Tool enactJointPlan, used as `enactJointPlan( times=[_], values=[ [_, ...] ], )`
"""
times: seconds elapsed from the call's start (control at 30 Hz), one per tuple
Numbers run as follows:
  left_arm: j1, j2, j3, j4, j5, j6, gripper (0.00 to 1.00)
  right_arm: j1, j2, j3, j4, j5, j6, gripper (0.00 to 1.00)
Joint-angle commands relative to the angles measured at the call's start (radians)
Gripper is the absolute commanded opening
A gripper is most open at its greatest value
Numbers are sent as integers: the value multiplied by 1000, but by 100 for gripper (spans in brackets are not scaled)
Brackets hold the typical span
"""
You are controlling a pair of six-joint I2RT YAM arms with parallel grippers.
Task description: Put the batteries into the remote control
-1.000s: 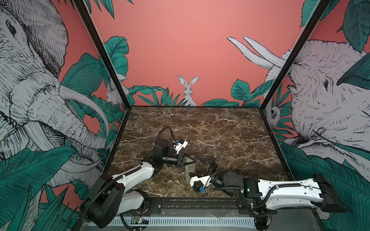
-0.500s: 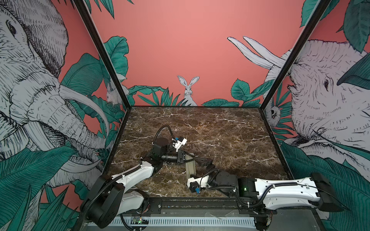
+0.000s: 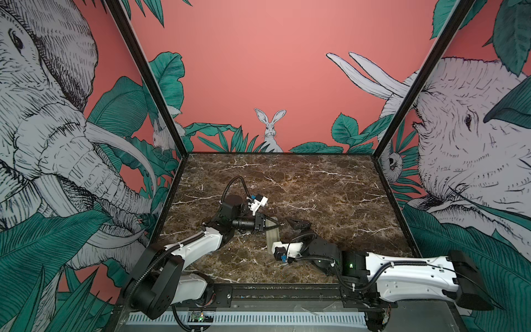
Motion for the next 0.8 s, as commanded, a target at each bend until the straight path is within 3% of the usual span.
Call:
enactJointPlan(
  times=[0.0, 0.27, 0.43, 0.57, 0.77],
  values=[
    [21, 4, 28, 38, -31, 1, 0, -2, -47, 33, -38, 28, 77, 99],
    [25, -29, 53, -72, -254, 89, 0, -11, -117, 131, -220, 80, 598, 99],
    [24, -78, 89, -209, -398, 172, 0, -34, -131, 130, -293, 31, 914, 100],
    [8, -112, 105, -264, -489, 206, 0, -59, -123, 89, -273, -47, 1061, 99],
    [-76, -128, 194, -437, -646, 328, 0, -153, -77, 44, -212, -237, 1153, 99]
  ],
)
